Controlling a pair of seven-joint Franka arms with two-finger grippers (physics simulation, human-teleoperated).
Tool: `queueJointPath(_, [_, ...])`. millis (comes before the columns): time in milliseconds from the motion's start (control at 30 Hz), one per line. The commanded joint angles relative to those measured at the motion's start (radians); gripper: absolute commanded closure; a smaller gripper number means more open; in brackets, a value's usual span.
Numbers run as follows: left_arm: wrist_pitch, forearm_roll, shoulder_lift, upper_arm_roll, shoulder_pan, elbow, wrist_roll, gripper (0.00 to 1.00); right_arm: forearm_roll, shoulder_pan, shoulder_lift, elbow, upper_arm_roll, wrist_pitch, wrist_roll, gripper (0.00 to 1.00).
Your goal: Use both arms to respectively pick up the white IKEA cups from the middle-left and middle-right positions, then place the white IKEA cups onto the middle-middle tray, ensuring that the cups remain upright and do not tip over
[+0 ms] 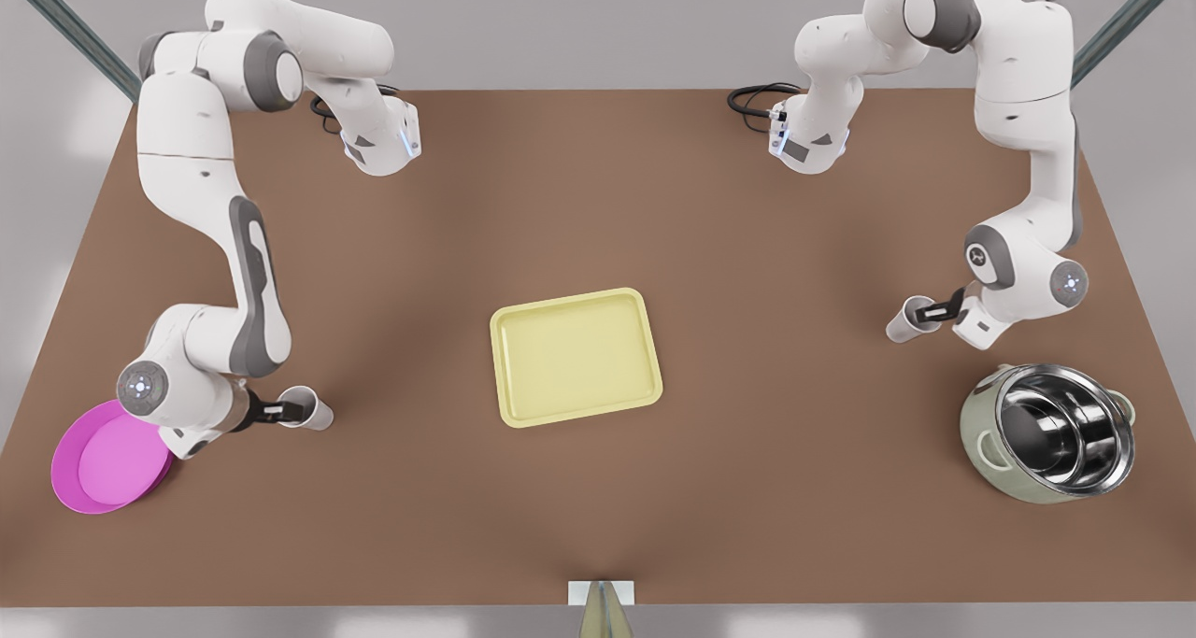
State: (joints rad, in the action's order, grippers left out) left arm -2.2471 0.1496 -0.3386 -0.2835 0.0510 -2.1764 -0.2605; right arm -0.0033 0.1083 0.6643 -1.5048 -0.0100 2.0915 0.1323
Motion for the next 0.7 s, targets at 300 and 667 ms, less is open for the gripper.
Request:
queueJointPath(300, [0.08, 0.025, -0.014, 0.352, -0.04, 0.253, 0.467, 0.79, 0.009, 0.019, 0.047, -0.014, -0.001, 0.053, 0.015, 0.0])
queueJointPath(667, [0.08, 0.014, -0.27, 0.438, -0.433, 0.604, 1.357, 0.79, 0.006, 0.007, 0.049, -0.017, -0.005, 0.05, 0.023, 0.79])
